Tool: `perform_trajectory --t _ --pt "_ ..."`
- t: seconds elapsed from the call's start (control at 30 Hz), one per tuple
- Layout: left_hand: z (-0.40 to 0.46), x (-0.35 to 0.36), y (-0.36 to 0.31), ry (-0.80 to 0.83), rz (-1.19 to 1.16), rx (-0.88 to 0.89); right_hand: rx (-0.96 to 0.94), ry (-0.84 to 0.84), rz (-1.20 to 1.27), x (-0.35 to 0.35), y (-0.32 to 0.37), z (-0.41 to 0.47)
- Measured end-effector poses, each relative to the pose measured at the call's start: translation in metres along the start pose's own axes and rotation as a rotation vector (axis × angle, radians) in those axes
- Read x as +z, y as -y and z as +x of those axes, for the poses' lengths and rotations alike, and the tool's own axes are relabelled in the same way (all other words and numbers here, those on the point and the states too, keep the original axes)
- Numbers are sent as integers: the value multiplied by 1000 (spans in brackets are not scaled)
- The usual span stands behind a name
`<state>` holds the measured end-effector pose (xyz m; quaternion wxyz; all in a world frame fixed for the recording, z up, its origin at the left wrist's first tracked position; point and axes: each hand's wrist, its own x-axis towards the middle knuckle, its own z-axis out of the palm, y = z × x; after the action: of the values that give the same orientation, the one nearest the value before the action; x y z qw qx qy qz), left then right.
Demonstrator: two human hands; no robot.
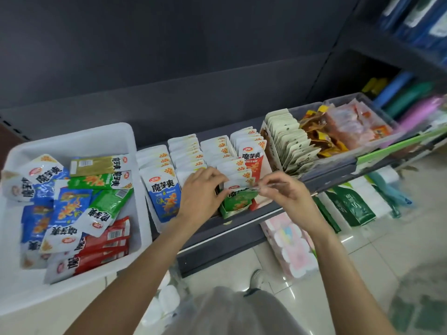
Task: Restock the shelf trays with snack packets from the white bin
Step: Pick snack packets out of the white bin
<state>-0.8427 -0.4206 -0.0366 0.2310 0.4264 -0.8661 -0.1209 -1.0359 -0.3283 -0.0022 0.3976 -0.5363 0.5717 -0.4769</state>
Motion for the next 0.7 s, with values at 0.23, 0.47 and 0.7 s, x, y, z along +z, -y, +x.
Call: perform_trajectory --t 0.23,0.47,0.7 --pt "5 -10 -1 51 56 -10 -67 94 -119 14 -18 19" --pt "8 -9 4 79 45 -6 -86 86 -72 21 -18 16" --pt "8 -8 5 97 30 30 5 59 -275 19 -45 8"
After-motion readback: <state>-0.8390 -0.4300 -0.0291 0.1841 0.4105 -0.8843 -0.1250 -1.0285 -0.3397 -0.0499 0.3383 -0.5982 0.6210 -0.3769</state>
